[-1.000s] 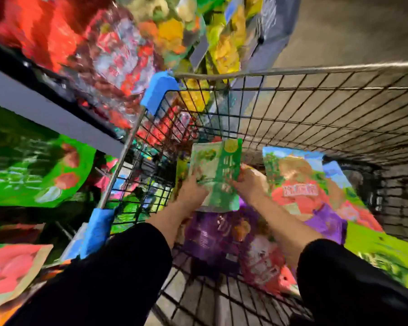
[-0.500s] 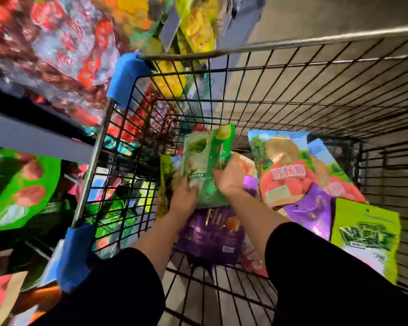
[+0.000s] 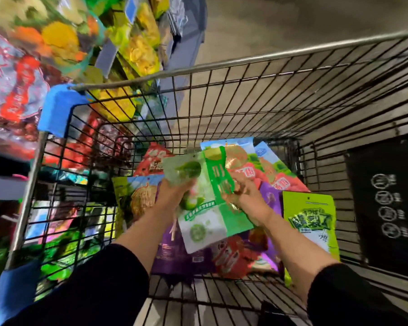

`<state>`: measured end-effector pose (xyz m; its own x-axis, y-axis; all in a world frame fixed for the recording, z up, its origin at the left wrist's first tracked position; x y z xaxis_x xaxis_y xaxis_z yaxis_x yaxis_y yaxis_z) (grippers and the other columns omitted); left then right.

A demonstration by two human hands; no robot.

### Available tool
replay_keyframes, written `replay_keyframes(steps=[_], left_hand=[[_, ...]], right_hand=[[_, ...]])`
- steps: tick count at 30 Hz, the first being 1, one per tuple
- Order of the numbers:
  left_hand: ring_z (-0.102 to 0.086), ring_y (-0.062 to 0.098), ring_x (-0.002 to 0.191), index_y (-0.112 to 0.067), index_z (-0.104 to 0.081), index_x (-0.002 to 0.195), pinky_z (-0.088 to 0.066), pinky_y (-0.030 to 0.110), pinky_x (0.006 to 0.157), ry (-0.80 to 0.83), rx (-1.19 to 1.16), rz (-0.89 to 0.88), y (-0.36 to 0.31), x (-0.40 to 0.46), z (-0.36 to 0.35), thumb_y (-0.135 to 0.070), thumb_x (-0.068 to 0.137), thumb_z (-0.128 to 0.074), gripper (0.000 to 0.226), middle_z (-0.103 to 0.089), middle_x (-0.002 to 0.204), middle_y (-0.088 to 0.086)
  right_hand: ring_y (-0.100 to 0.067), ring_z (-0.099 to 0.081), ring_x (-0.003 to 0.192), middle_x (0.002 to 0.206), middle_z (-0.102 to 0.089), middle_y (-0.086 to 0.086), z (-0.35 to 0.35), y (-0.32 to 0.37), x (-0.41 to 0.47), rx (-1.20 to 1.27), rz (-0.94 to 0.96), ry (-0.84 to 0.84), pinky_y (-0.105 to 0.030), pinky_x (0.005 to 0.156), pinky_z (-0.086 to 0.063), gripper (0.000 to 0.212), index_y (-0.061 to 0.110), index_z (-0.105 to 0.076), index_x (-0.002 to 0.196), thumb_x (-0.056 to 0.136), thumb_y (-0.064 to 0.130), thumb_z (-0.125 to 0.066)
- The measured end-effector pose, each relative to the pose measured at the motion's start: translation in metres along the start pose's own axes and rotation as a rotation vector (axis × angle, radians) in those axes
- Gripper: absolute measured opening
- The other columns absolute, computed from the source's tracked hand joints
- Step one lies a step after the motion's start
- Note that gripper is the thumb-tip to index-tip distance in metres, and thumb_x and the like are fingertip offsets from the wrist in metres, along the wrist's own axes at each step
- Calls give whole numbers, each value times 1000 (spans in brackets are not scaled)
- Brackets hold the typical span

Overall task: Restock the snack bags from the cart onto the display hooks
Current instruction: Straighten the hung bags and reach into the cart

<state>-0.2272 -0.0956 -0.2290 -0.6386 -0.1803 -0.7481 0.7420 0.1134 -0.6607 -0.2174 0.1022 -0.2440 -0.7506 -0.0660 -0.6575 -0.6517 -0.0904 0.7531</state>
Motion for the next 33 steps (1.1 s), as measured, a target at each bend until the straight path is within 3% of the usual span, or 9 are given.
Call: replay_keyframes(steps=[2,5,10,14,17,19,24,27,33], left_hand=[[-51,9,36,-11,-60,78,-46,21,38,-36,-37,23,1,0,-4,1,76,-76,20,-59,50,0],[-59,12,43,-9,-56,86,-49,25,39,-124,-29,25,1,3,-4,4,73,-78,28,-64,57,1],[-60,8,47,-5,-56,102,-49,22,39,-209,-24,-39,5,18,-4,11,76,-70,34,-63,80,9],[-64,12,51,-1,-49,120,-52,24,39,-274,-46,-31,15,27,2,12,78,-69,49,-65,87,14],[-69,28,77,-3,-44,122,-60,35,54,-272,-88,-3,22,29,7,7,76,-74,55,-66,102,18],[-68,21,71,-5,-45,120,-59,33,54,-278,-93,-9,23,29,9,6,76,-74,54,-66,97,12],[-67,3,57,-8,-45,119,-53,20,47,-281,-96,-27,22,27,8,8,77,-72,52,-65,91,4],[-67,6,60,-5,-45,120,-52,20,47,-297,-89,-38,24,24,11,8,77,-72,53,-65,95,9],[-61,9,59,5,-41,128,-48,16,43,-387,-34,-37,18,9,22,5,80,-71,56,-62,101,16]], right_hand=[[-31,-63,106,111,-61,-27,2,-1,9,-43,14,1,-39,94,-52,63,12,-57,129,71,12,-82],[5,-53,64,72,-57,0,21,10,30,-8,56,-151,-17,70,-42,15,6,-62,98,85,2,-69],[-25,-61,97,101,-66,-17,82,17,86,-399,-30,-420,-35,83,-48,31,1,-63,93,80,27,-70],[-22,-55,75,76,-62,-15,105,-13,135,-249,-84,-328,-51,74,-54,34,1,-54,73,60,26,-74],[-26,-55,85,89,-65,-23,103,-27,165,96,-73,-271,-48,78,-50,50,-4,-61,97,56,14,-83],[-25,-57,104,117,-61,-23,86,13,139,173,-125,-294,-44,91,-48,93,-4,-43,131,56,25,-88],[-15,-62,84,93,-64,0,57,22,148,97,-158,-172,-19,64,-48,44,6,-58,103,70,18,-85],[-20,-59,81,99,-69,-17,46,23,149,48,-139,-129,-23,62,-48,43,-11,-66,106,71,7,-82],[-22,-53,82,90,-61,-13,36,51,136,-86,-75,43,-31,71,-41,45,-18,-61,103,72,9,-78]])
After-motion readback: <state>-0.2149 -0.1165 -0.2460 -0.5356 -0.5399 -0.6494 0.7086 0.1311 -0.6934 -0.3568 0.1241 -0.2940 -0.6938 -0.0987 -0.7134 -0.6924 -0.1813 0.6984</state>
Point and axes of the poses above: each hand's wrist, its own x-axis towards the middle knuckle, its own z-axis out of the back of the hand, y = z × x, the point moved 5 cm from there along x, towards the middle knuckle
